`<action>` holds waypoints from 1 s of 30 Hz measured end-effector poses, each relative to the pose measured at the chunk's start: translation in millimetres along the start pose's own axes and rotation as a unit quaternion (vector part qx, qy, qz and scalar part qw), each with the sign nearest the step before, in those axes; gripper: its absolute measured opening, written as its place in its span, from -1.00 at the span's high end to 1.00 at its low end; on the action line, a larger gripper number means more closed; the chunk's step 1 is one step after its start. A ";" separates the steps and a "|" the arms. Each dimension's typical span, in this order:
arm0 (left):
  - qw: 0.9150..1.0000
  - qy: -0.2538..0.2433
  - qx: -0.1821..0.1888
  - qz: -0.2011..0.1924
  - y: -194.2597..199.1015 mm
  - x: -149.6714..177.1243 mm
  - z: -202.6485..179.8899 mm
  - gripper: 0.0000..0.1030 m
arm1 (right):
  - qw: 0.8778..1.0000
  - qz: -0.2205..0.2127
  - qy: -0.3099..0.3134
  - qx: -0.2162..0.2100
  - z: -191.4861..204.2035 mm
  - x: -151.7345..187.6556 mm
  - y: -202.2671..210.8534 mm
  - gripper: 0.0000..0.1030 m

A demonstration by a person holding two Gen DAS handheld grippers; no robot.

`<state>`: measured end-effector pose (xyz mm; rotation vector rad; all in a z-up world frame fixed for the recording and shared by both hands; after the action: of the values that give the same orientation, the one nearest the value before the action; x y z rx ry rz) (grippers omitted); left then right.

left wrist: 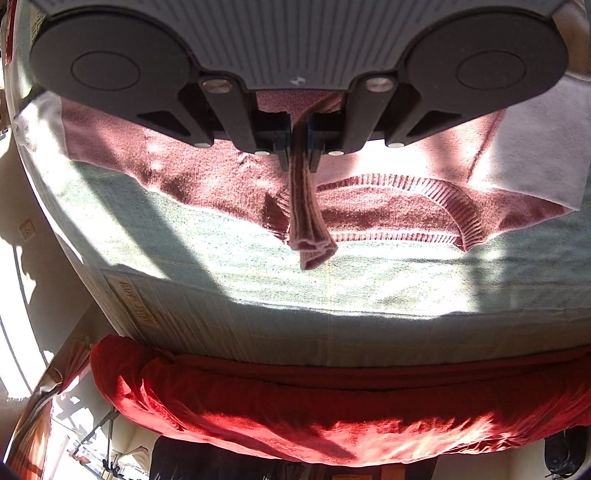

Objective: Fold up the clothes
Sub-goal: 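Lower the cuff onto the sweater body near the collar and open the left gripper, then raise the open left gripper away from the folded sleeve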

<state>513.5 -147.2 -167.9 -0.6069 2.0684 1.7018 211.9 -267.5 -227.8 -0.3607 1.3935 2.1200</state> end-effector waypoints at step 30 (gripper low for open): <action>0.999 -0.016 0.047 -0.009 72.8 -1.9 63.1 0.59 | 0.999 0.012 0.036 0.014 42.3 2.5 0.0 -1.00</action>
<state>476.1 -72.8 -119.3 -0.5633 2.1011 1.5847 213.4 -228.5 -211.3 -0.4157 1.4729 2.1232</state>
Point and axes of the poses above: each gripper's, at about its wrist camera, not at the fingertips, and y roughly against the way its jaws point, z to its left, x to its underside, the point moved 7 cm from there along -y, roughly the way its jaws point, and after that the axes turned 1 degree about -x, right-handed, at the moved point
